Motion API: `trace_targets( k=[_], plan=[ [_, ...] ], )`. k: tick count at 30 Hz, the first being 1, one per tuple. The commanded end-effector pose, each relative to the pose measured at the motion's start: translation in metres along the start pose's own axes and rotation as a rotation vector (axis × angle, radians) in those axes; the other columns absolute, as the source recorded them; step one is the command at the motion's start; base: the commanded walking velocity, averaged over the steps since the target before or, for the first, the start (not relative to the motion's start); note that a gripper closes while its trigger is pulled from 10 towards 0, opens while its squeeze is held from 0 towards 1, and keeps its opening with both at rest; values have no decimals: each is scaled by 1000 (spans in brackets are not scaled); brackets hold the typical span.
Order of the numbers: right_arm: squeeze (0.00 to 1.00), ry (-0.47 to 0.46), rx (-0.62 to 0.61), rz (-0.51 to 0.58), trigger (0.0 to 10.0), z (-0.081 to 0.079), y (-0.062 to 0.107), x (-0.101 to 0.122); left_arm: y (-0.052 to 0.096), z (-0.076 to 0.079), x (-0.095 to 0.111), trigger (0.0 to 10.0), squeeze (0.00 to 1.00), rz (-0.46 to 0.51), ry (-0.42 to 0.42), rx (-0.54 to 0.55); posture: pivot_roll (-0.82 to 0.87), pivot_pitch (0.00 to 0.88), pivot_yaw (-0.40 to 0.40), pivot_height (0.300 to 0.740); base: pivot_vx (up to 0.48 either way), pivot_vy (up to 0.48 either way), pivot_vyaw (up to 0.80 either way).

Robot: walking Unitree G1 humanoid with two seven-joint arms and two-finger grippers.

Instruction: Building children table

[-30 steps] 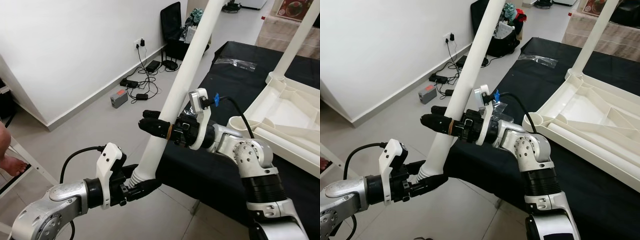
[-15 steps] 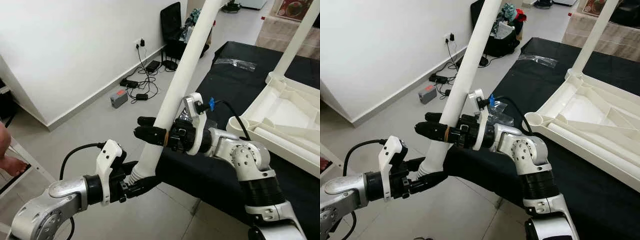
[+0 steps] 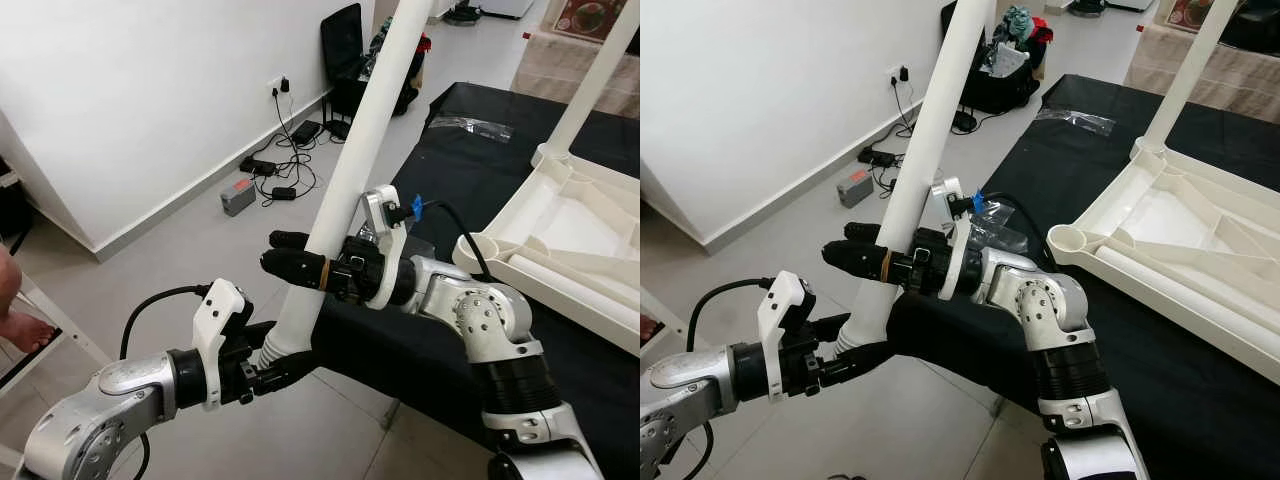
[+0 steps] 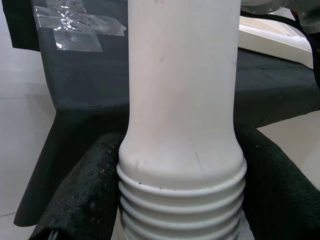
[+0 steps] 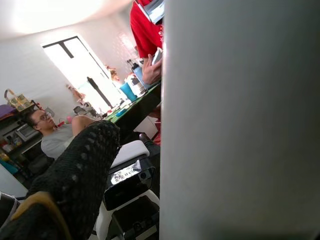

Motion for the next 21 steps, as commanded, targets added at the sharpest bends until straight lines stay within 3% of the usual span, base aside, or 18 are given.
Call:
trace_targets(
  k=[1,2,21],
  plan=[
    [0,5,17,-17,8275,-4,-6,-1,-2,4,-1,10000,0,-7,-11,-43,78,148,-11,740,0,0,0],
    [0,4,17,-17,0,-4,-6,-1,-2,3,-1,10000,0,-6,-12,-40,78,147,-11,740,0,0,0],
    [0,5,8,-4,0,-4,-5,1,1,3,-6,10000,0,-28,3,-32,75,129,-13,740,0,0,0]
  ],
)
Point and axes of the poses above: a point about 5 cm out from each wrist's last joint towards the gripper, its own y axis pointing back from the gripper into the wrist, its own x axis along the axis of the wrist's last joint, z = x × y, the point moved 1 cm from there along -y, pointing out of the wrist towards the gripper, and after that the axes turned 15 degrees about -y, right-handed, at the moved point
